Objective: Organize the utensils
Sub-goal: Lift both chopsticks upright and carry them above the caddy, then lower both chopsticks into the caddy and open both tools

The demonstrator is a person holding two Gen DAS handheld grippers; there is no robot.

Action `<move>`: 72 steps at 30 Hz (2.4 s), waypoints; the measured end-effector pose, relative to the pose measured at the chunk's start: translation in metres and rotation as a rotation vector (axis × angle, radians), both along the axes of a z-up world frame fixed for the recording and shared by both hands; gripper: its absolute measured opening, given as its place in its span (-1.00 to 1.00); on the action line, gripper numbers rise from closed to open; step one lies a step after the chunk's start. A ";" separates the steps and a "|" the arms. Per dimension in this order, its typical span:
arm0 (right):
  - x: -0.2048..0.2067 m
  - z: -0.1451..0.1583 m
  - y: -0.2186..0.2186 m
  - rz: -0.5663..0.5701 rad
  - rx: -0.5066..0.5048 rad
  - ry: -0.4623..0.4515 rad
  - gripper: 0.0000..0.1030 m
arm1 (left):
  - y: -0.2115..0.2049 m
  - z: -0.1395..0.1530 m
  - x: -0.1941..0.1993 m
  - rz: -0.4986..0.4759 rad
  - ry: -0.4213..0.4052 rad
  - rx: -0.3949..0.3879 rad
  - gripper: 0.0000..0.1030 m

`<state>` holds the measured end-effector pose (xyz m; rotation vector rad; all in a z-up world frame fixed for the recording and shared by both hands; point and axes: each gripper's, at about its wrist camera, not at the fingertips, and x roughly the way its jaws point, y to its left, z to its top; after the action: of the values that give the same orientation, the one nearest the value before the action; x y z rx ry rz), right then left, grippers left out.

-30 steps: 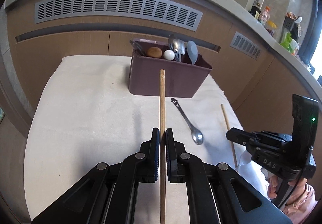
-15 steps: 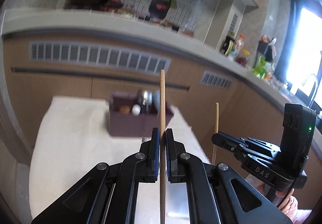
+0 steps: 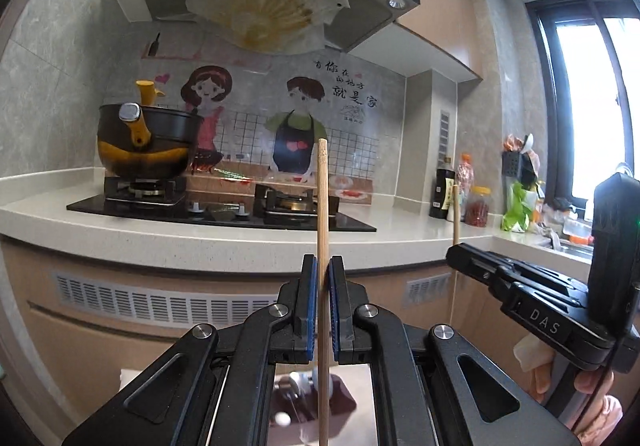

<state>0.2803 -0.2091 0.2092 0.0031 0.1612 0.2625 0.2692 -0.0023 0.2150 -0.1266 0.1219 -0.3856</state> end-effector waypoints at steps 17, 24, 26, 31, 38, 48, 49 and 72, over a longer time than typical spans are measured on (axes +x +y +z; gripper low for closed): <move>0.116 -0.108 0.019 0.011 0.006 0.182 -0.89 | 0.003 -0.125 0.146 0.063 0.187 -0.029 -0.89; 0.143 -0.143 0.023 -0.010 -0.003 0.222 -0.89 | -0.002 -0.167 0.171 0.095 0.234 -0.033 -0.89; 0.148 -0.151 0.024 -0.020 -0.006 0.223 -0.89 | -0.003 -0.175 0.173 0.107 0.232 -0.024 -0.89; 0.158 -0.176 0.025 -0.044 -0.006 0.258 -0.89 | -0.004 -0.195 0.175 0.117 0.261 -0.015 -0.89; 0.153 -0.214 0.030 -0.025 -0.039 0.359 -0.88 | -0.006 -0.212 0.168 0.089 0.321 0.010 -0.85; 0.126 -0.222 0.027 0.007 -0.069 0.425 -0.33 | -0.007 -0.219 0.167 0.071 0.469 0.047 -0.84; 0.123 -0.221 0.026 0.007 -0.071 0.426 -0.33 | -0.009 -0.220 0.167 0.069 0.481 0.061 -0.84; 0.153 -0.201 0.015 0.099 0.072 0.566 -0.29 | -0.040 -0.241 0.165 0.023 0.572 0.281 -0.84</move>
<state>0.4332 -0.1944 0.0080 0.1423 0.7161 0.3618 0.4339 -0.0421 -0.0257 0.0428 0.7356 -0.2967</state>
